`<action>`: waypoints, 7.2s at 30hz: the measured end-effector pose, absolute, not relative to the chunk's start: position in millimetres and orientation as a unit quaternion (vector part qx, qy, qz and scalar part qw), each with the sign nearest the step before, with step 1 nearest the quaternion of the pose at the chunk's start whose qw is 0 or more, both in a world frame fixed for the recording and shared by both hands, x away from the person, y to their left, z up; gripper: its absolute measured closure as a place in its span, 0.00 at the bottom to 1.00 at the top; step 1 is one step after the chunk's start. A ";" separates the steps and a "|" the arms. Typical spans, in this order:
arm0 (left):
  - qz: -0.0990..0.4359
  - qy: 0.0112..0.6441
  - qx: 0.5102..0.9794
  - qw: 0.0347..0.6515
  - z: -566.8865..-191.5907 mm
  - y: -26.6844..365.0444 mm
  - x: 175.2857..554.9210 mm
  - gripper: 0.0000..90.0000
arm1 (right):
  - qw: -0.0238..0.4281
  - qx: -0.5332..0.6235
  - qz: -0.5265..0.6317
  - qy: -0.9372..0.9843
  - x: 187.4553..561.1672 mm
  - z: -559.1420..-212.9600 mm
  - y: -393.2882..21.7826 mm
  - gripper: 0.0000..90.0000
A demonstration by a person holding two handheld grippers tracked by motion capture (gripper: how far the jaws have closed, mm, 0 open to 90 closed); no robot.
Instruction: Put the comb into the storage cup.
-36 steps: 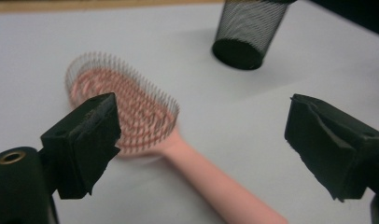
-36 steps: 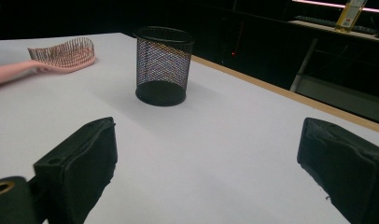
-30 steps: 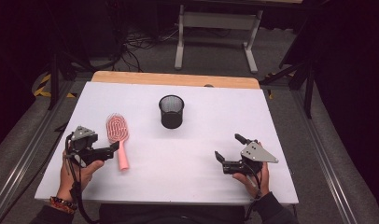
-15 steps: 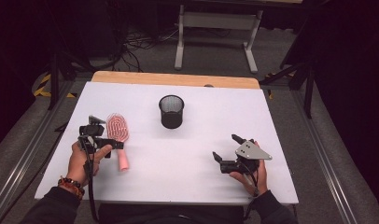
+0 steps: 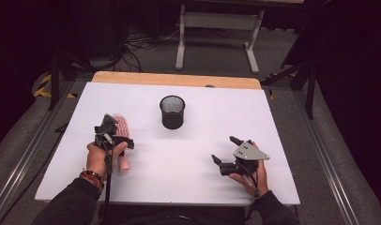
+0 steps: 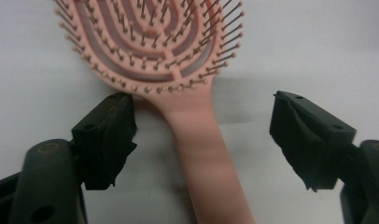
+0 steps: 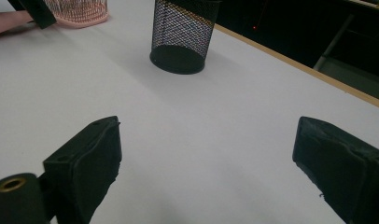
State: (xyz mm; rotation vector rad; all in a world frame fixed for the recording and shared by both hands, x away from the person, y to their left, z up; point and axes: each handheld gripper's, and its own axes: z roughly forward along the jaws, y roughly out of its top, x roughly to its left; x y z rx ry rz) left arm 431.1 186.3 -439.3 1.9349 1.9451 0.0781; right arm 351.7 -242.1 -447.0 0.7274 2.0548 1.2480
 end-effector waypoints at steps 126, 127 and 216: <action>0.259 0.181 0.779 0.542 -430.7 81.8 354.7 0.79 | 0.189 0.243 0.625 0.717 381.0 -373.0 -156.5 0.30; 0.259 0.181 0.779 0.542 -430.7 81.8 354.7 0.79 | 0.189 0.243 0.625 0.717 381.0 -373.0 -156.5 0.30; 0.261 0.195 0.772 0.546 -431.6 133.4 371.8 0.08 | 0.242 0.224 0.624 0.708 367.6 -365.0 -187.9 0.70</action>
